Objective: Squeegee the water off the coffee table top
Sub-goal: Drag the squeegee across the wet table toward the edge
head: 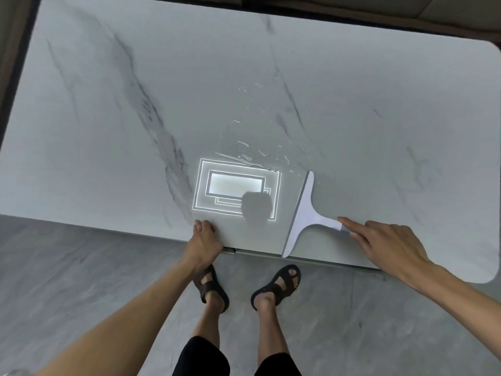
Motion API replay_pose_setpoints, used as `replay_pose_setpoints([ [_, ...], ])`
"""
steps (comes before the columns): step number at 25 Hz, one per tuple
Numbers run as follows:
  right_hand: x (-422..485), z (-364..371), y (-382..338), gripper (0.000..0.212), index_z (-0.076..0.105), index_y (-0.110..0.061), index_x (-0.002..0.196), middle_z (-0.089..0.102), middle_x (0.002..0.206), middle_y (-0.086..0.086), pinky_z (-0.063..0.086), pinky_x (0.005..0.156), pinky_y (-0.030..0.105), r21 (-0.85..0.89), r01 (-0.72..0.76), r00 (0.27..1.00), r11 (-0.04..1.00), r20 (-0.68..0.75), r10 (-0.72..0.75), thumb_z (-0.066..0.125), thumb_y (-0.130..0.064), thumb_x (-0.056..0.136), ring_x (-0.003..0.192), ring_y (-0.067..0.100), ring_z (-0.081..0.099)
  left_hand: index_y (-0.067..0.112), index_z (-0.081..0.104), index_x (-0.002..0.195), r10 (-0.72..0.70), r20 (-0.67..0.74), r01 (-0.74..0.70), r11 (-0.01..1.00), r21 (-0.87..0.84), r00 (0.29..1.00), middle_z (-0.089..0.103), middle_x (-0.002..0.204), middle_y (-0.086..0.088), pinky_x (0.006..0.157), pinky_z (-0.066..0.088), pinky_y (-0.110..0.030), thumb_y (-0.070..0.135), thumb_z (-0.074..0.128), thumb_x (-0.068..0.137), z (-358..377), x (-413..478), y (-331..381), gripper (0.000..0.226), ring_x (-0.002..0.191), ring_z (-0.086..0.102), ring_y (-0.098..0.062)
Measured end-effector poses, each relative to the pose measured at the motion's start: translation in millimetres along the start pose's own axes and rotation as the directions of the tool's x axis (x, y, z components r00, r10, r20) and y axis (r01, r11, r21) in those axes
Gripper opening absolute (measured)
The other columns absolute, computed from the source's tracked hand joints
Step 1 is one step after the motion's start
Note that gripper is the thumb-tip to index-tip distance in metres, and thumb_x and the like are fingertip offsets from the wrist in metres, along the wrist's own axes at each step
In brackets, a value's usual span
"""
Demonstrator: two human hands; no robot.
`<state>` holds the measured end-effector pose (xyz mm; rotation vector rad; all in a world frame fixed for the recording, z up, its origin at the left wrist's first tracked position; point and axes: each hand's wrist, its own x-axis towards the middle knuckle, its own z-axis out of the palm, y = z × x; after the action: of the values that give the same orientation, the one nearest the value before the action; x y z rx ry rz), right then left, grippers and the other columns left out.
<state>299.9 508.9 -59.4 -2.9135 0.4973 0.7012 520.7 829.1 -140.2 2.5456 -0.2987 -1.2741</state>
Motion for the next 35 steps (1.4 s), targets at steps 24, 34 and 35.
replay_pose_setpoints([
  [24, 39.6, -47.2, 51.8, 0.034, 0.042, -0.054, 0.128, 0.056, 0.072, -0.007, 0.010, 0.043, 0.028, -0.258, 0.252, 0.966, 0.933, 0.010, -0.259, 0.032, -0.041, 0.098, 0.053, 0.019, 0.049, 0.007, 0.045, 0.122, -0.082, 0.019, 0.083, 0.995, -0.057, 0.996, 0.058, 0.101, -0.012, 0.070, 0.039, -0.031, 0.009, 0.052, 0.084, 2.2, -13.1, 47.0, 0.038, 0.085, 0.054, -0.027],
  [34, 125.8, -60.7, -130.0, 0.036, 0.045, -0.047, 0.131, 0.053, 0.077, 0.000, 0.019, 0.049, 0.029, -0.013, 0.612, 0.789, 0.790, 0.075, -0.610, 0.028, -0.032, 0.103, 0.056, 0.020, 0.038, 0.010, 0.047, 0.116, -0.233, -0.234, 0.180, 0.957, -0.228, 0.944, 0.055, 0.094, -0.005, 0.054, 0.037, -0.030, 0.011, 0.048, 0.087, -78.0, 6.4, -0.2, 0.029, 0.078, 0.054, -0.026],
  [35, 141.6, -59.8, -153.8, 0.037, 0.046, -0.046, 0.131, 0.056, 0.079, 0.000, 0.021, 0.050, 0.030, -0.009, 0.638, 0.767, 0.770, 0.092, -0.634, 0.029, -0.029, 0.103, 0.059, 0.022, 0.042, 0.009, 0.047, 0.116, -0.256, -0.250, 0.197, 0.951, -0.239, 0.934, 0.056, 0.092, -0.007, 0.057, 0.038, -0.031, 0.010, 0.048, 0.087, -87.9, 13.3, -10.6, 0.029, 0.078, 0.054, -0.028],
])
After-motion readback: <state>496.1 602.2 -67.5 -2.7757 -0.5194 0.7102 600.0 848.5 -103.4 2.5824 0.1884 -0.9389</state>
